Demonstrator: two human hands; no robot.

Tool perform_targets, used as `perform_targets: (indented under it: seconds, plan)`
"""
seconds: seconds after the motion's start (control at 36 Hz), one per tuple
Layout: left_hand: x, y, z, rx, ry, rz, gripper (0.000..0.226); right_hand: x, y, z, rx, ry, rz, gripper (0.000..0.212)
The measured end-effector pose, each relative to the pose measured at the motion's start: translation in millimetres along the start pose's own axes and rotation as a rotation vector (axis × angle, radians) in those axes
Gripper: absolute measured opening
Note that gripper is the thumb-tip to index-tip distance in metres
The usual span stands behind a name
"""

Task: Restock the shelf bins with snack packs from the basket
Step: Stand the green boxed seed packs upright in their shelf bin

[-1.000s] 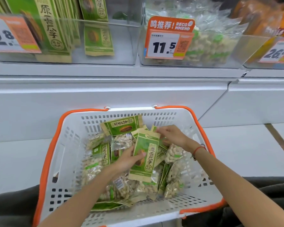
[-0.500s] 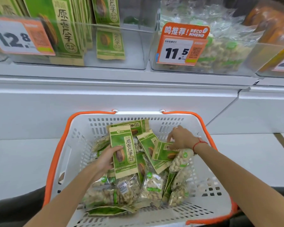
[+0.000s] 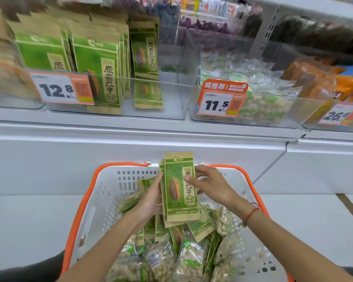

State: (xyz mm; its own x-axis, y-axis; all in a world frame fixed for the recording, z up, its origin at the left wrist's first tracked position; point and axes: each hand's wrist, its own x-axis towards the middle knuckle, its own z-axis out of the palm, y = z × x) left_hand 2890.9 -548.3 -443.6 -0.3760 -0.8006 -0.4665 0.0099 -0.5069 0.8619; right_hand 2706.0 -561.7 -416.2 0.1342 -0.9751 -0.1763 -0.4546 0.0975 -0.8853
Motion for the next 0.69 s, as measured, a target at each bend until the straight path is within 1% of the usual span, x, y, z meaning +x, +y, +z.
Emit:
perform_targets:
  seconds: [0.08,0.17,0.22,0.28,0.31,0.36,0.42,0.47,0.56,0.61,0.67,0.69]
  plan:
    - [-9,14,10,0.088,0.000,0.058,0.069,4,-1,2,0.018,0.092,0.010,0.025]
    - [-6,14,10,0.209,0.090,0.094,0.085,8,-10,4,0.001,0.172,-0.017,0.033]
    - [-11,21,11,0.204,0.139,0.170,0.075,11,-18,6,-0.033,0.229,-0.022,0.034]
    - [-12,29,13,0.095,0.183,0.234,0.067,12,-29,9,-0.047,0.269,-0.027,0.036]
    - [-13,33,13,0.022,0.222,0.280,0.064,13,-36,10,-0.057,0.265,-0.030,0.039]
    - [-13,41,13,-0.118,0.290,0.355,0.055,14,-54,10,-0.041,0.185,-0.008,0.046]
    - [-16,51,13,-0.204,0.314,0.440,0.045,11,-77,8,0.032,0.038,-0.014,0.044]
    - [-24,66,13,-0.226,0.330,0.550,0.036,8,-100,2,0.049,-0.055,-0.072,0.040]
    - [-35,90,6,-0.158,0.358,0.671,0.027,0,-132,-3,0.024,-0.051,-0.163,0.044]
    - [-43,107,0,-0.074,0.415,0.747,0.025,-3,-153,-5,0.047,-0.027,-0.204,0.049]
    - [-50,125,-8,0.081,0.565,0.871,0.038,-3,-174,-11,0.152,-0.027,-0.179,0.045]
    - [-52,134,-15,0.138,0.682,0.941,0.041,-1,-186,-15,0.219,-0.041,-0.129,0.039]
